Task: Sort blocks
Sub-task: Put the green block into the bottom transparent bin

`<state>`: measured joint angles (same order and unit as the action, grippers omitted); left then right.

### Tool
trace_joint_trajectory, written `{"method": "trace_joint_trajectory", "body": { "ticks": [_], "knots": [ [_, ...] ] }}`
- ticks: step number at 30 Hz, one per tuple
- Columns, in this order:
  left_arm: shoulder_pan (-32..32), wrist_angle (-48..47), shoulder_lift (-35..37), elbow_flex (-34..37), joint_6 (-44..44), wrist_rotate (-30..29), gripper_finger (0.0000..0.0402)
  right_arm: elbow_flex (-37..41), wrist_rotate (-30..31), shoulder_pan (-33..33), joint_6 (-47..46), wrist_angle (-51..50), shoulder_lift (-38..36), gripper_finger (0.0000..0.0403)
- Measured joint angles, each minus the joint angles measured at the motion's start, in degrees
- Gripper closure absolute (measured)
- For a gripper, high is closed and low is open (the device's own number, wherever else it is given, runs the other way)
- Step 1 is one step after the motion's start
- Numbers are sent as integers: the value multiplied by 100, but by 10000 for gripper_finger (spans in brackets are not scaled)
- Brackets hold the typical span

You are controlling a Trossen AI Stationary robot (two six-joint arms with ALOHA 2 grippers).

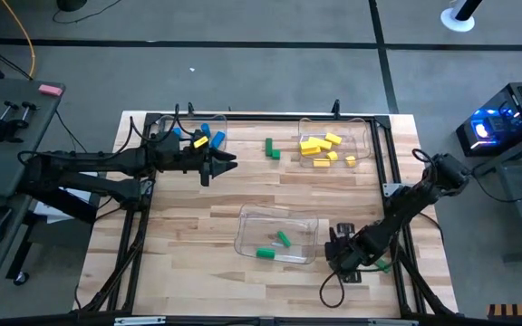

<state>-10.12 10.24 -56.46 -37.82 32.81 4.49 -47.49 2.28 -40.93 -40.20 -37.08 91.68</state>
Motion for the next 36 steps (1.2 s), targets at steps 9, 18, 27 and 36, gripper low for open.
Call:
{"method": "trace_joint_trajectory", "body": {
  "ticks": [9,18,27,36],
  "knots": [
    [-1,-9,2,0,-1,0,223,-1384,605,530,817,-1523,-64,274],
    [1,-3,1,0,13,0,223,-2566,1780,1187,1398,-1226,-175,263],
    [1,-3,1,0,12,0,223,-2777,1790,1464,2341,-86,-175,266],
    [1,17,2,0,8,-1,223,-2782,839,2084,3403,1047,65,235]
  ]
}}
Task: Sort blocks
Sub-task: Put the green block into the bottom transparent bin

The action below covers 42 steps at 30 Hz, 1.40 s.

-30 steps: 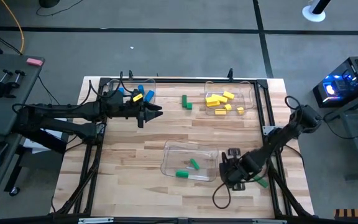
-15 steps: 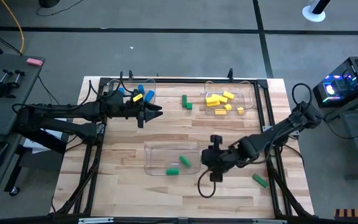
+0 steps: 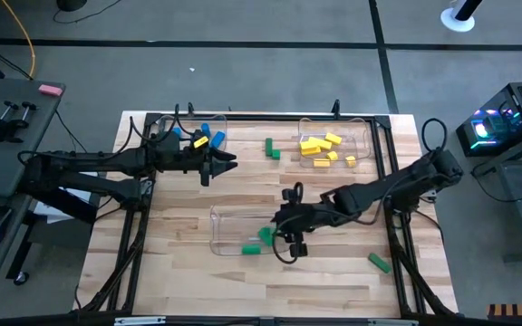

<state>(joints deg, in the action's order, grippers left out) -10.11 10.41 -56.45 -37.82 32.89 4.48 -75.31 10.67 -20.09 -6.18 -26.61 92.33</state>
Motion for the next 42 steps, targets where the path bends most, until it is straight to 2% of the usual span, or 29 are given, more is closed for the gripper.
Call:
{"method": "trace_joint_trajectory", "body": {
  "ticks": [6,8,11,14,18,19,23,27,30,32,37,39,42],
  "knots": [
    [0,-19,-1,0,189,68,223,-8,-39,72,505,182,46,228],
    [0,-32,-2,0,384,434,223,-61,49,105,638,86,11,228],
    [22,-154,24,0,556,1279,223,-107,38,222,608,-50,-59,235],
    [213,-609,47,-4,692,1704,224,-79,-311,432,486,-443,-10,275],
    [647,-1452,49,-4,684,1541,237,-68,-573,710,580,-750,125,377],
    [764,-1616,48,-4,708,1374,240,-68,-601,776,574,-815,122,389],
    [1183,-1629,48,-2,731,733,251,-68,-915,985,209,-1757,-12,384],
    [1375,-1377,48,-2,701,250,253,-66,-977,863,-305,-3307,-465,399],
    [1392,-1234,49,-2,701,35,253,329,-988,470,-1017,-3637,-1027,391],
    [1392,-1193,48,-2,700,-40,253,794,-1025,74,-1858,-3597,-1545,390],
    [1392,-1121,48,-2,690,-55,253,1995,-1424,-1067,-4801,-3481,-2668,386],
    [1391,-1042,48,-1,575,-60,253,2299,-1730,-1415,-5742,-3304,-2887,375],
    [1375,-974,48,0,450,-63,252,2637,-2127,-1846,-6409,-2965,-2878,338]
  ]
}}
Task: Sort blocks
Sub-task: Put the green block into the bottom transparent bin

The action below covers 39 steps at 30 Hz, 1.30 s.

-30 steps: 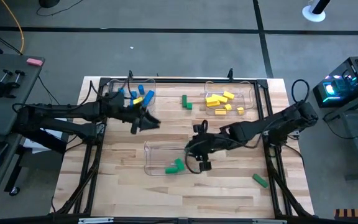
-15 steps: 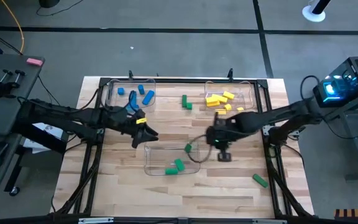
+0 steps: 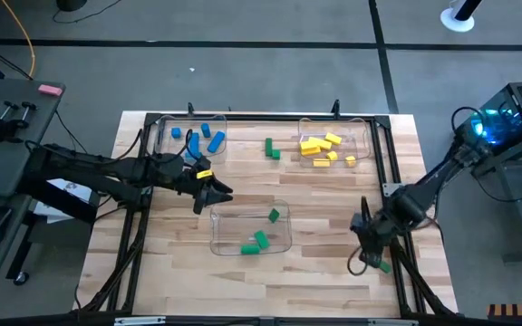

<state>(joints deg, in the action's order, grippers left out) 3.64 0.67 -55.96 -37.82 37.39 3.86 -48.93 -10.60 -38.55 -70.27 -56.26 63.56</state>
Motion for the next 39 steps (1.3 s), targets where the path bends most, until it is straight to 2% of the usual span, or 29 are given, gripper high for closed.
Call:
{"method": "trace_joint_trajectory", "body": {
  "ticks": [5,10,14,17,29,32,37,39],
  "knots": [
    [-62,15,0,0,0,0,252,431,-439,-410,-692,257,412,247],
    [-62,17,0,0,0,-2,252,855,-1288,-437,-1047,466,978,164],
    [-62,17,0,2,57,-2,252,1210,-1867,-381,-1094,1009,1331,129],
    [-62,17,0,2,94,-2,252,1434,-1951,-382,-1161,1625,1507,122],
    [-62,49,0,2,142,-2,252,1538,-2118,-378,-1109,1877,2230,131],
    [-62,52,0,2,144,-2,252,1465,-2091,-382,-1049,1892,2242,171],
    [-62,52,0,2,121,-2,252,1339,-1981,-336,-833,1965,2244,303],
    [-62,52,0,2,109,-2,252,1264,-1913,-229,-653,1962,2246,308]
  ]
}}
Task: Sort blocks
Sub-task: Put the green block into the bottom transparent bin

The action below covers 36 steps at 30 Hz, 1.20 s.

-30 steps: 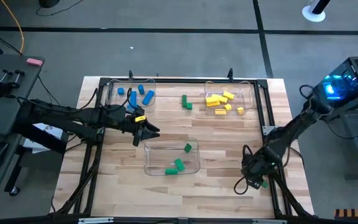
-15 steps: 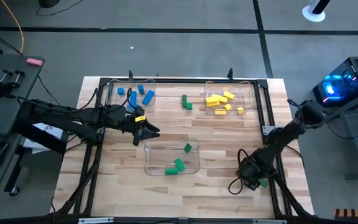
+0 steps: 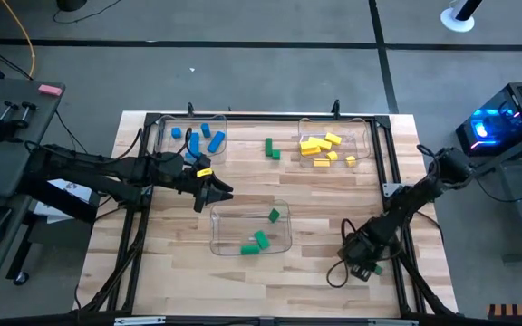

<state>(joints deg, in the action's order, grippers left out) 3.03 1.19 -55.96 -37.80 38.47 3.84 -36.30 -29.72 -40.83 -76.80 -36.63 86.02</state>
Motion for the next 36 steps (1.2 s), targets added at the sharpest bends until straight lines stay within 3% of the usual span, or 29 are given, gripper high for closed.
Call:
{"method": "trace_joint_trajectory", "body": {
  "ticks": [5,10,15,20,26,31,36],
  "knots": [
    [-38,0,0,0,-8,0,252,-566,574,658,863,-502,-149,307],
    [-137,0,0,0,-10,0,252,-1730,2053,1595,2056,-1391,-489,307],
    [-195,9,0,0,-10,-3,252,-3054,3382,2231,3530,-1178,-638,307],
    [-195,32,0,0,-8,-4,252,-3479,3000,2576,4844,211,-493,307],
    [-192,39,0,0,-8,-4,252,-3411,2652,2756,5621,1272,148,298],
    [-192,39,0,0,-8,-2,252,-3619,2752,2745,5840,1285,627,201],
    [-192,37,0,0,-10,-2,252,-4334,2792,2903,6123,195,743,126]
  ]
}}
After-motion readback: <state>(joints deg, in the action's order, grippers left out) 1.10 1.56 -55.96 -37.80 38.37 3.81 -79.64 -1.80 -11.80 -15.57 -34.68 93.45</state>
